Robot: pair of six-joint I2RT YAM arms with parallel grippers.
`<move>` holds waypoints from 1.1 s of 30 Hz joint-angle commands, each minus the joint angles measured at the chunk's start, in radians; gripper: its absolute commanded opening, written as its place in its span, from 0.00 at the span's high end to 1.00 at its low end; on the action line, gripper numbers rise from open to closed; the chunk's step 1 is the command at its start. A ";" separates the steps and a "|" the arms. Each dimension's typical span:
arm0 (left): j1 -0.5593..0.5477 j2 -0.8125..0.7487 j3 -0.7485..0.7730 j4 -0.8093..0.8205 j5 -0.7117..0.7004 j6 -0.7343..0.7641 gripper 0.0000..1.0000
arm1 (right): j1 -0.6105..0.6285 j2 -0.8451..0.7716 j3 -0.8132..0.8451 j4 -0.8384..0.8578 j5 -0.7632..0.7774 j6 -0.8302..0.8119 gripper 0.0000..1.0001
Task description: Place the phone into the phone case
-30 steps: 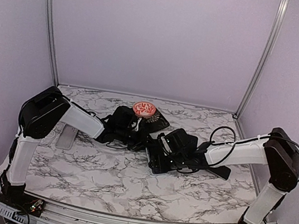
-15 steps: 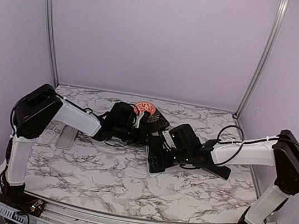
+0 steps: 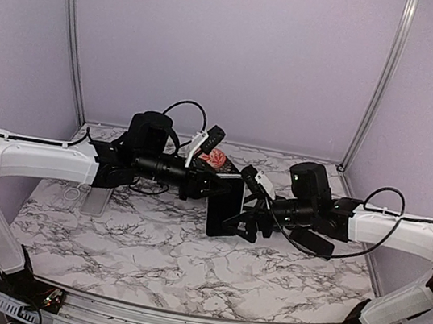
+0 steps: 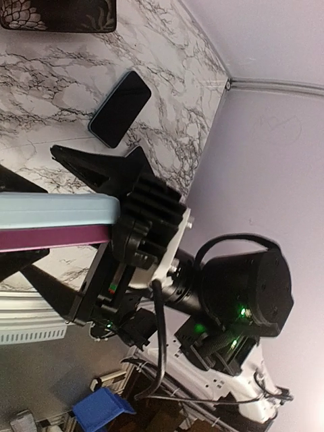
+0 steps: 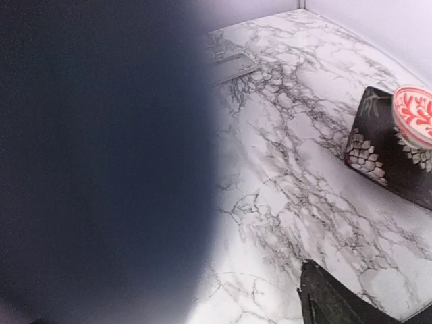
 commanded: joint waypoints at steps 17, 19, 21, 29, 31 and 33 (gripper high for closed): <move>-0.075 -0.137 0.081 -0.133 -0.060 0.194 1.00 | 0.020 -0.064 0.070 0.178 -0.392 -0.045 1.00; -0.075 -0.139 0.083 -0.129 -0.071 0.185 0.98 | 0.020 -0.072 0.085 0.176 -0.407 -0.049 1.00; -0.075 -0.135 0.086 -0.129 -0.082 0.181 0.52 | 0.019 -0.088 0.096 0.187 -0.422 -0.043 1.00; -0.074 -0.227 -0.006 -0.108 -0.133 0.230 0.01 | 0.013 -0.160 0.133 0.216 -0.405 -0.022 1.00; -0.074 -0.262 -0.049 -0.105 -0.132 0.258 0.01 | 0.007 -0.177 0.138 0.218 -0.404 -0.023 1.00; -0.075 -0.285 -0.084 -0.105 -0.132 0.282 0.01 | 0.005 -0.187 0.148 0.221 -0.408 -0.028 1.00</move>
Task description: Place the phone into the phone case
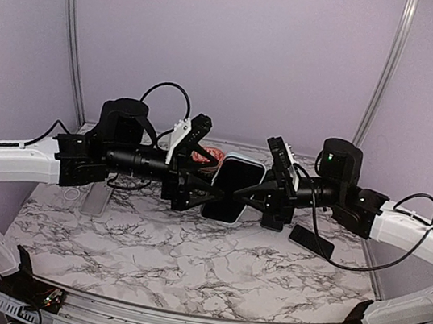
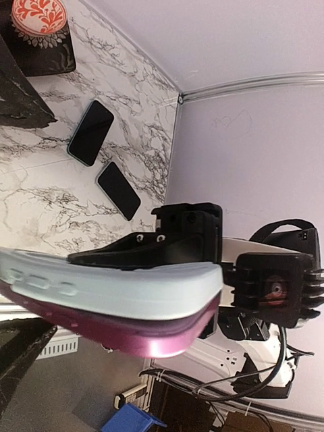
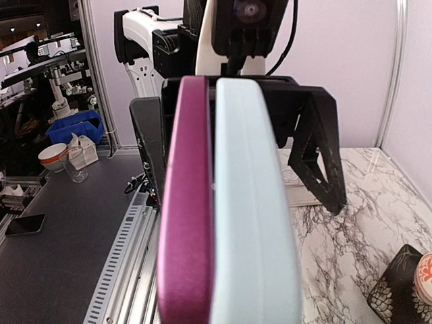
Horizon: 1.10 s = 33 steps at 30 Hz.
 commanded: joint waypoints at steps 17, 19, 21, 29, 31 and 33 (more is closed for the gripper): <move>-0.015 -0.012 -0.075 0.032 -0.007 0.096 1.00 | -0.009 -0.042 0.116 0.098 -0.025 0.015 1.00; -0.016 -0.002 -0.069 0.032 -0.006 0.088 0.93 | -0.009 -0.039 0.118 0.097 -0.029 0.012 1.00; -0.016 0.012 -0.060 0.033 0.028 0.084 0.48 | -0.009 -0.034 0.123 0.093 -0.040 0.008 1.00; -0.018 0.052 0.016 0.049 0.040 0.044 1.00 | -0.009 0.004 0.153 0.057 -0.080 -0.017 1.00; -0.018 0.042 0.010 0.065 0.044 0.037 1.00 | -0.009 0.005 0.151 0.043 -0.079 -0.027 1.00; -0.018 0.029 -0.010 0.096 0.043 0.031 1.00 | -0.009 0.005 0.152 0.018 -0.076 -0.046 1.00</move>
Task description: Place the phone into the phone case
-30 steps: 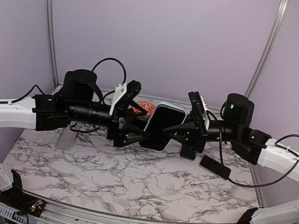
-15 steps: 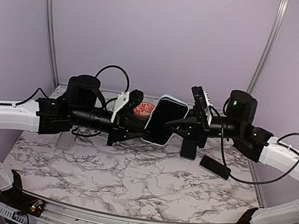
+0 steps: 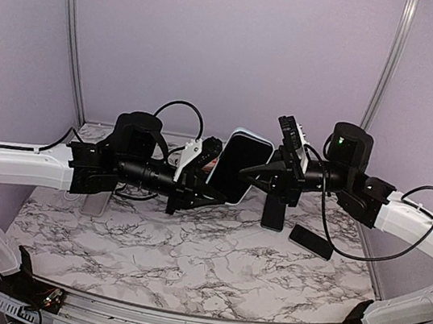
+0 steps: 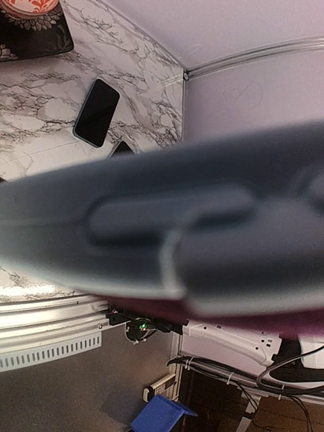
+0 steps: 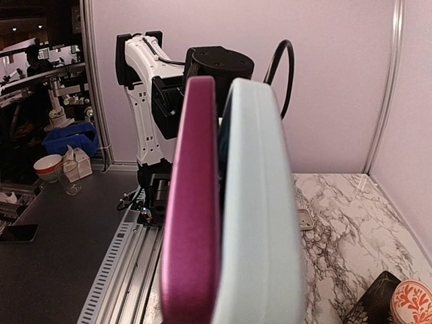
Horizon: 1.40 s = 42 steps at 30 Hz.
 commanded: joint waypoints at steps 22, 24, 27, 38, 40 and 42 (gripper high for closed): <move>0.002 -0.051 -0.027 0.142 0.001 -0.061 1.00 | 0.012 -0.005 0.088 -0.075 -0.069 -0.109 1.00; 0.002 -0.055 -0.026 0.142 -0.015 -0.055 1.00 | 0.011 -0.003 0.088 -0.080 -0.051 -0.110 0.92; 0.000 -0.058 -0.036 0.140 -0.067 -0.026 1.00 | 0.012 -0.005 0.084 -0.081 0.005 -0.106 0.37; -0.031 -0.075 -0.068 0.138 -0.162 0.135 1.00 | 0.014 0.070 0.185 -0.224 0.008 -0.223 0.25; -0.033 -0.071 -0.067 0.134 -0.159 0.138 1.00 | 0.019 0.082 0.191 -0.235 -0.001 -0.237 0.35; -0.034 -0.071 -0.064 0.133 -0.161 0.137 1.00 | 0.024 0.090 0.196 -0.258 0.003 -0.260 0.45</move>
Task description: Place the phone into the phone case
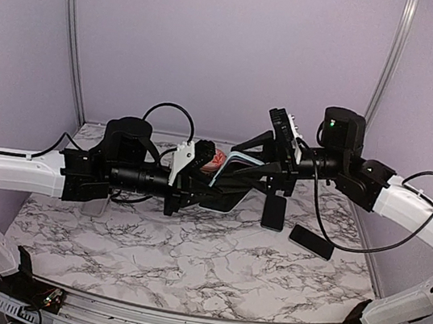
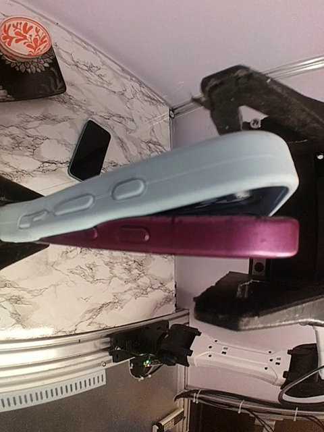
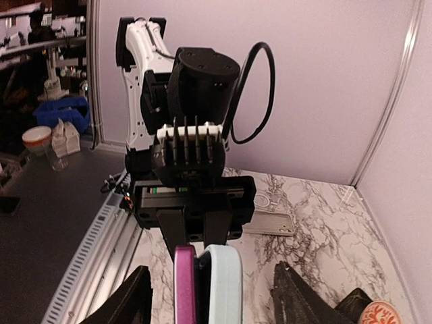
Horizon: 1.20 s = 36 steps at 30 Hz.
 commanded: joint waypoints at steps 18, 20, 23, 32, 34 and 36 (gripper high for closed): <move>-0.011 0.042 0.082 0.036 -0.010 -0.034 0.95 | 0.022 -0.002 0.039 -0.028 -0.100 -0.050 1.00; -0.013 0.031 0.067 0.036 -0.025 -0.022 1.00 | 0.021 -0.009 0.038 -0.035 -0.082 -0.053 1.00; -0.020 0.002 0.031 0.030 -0.117 0.027 1.00 | 0.022 -0.029 0.059 -0.134 0.066 -0.106 0.50; -0.036 0.018 0.051 -0.117 -0.344 0.335 1.00 | 0.081 -0.074 0.133 -0.438 0.387 -0.483 0.02; -0.037 0.022 0.063 -0.121 -0.340 0.343 1.00 | 0.101 -0.071 0.137 -0.453 0.412 -0.528 0.06; -0.042 0.031 0.075 -0.132 -0.336 0.348 1.00 | 0.115 -0.063 0.137 -0.454 0.412 -0.548 0.11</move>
